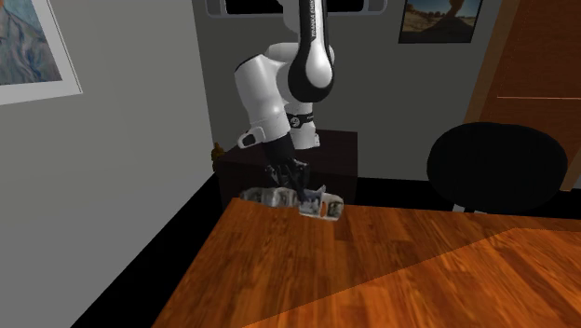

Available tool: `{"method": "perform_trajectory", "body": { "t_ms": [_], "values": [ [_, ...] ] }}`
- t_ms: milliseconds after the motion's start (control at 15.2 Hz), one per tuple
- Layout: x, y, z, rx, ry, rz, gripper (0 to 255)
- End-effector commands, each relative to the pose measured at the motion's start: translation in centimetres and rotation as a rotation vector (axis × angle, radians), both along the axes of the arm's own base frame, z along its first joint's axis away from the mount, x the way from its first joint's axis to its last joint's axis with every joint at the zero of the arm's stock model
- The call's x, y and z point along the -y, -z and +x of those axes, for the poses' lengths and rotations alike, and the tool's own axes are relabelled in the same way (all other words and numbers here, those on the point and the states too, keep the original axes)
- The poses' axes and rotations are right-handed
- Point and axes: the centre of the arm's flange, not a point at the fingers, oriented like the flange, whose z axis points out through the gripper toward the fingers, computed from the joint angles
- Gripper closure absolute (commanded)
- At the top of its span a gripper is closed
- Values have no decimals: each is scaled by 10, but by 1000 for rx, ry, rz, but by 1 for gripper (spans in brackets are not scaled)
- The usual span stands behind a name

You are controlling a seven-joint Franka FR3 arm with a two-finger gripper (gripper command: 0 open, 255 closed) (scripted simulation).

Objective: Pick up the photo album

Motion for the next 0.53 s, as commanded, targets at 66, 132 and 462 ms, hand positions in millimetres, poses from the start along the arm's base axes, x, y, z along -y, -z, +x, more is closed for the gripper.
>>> {"method": "perform_trajectory", "body": {
  "t_ms": [66, 132, 462],
  "values": [
    [0, -17, 0, 0, 0, 0, 255],
    [0, -22, 0, 0, 0, 0, 255],
    [0, -39, 0, 0, 0, 0, 255]
  ]
}}
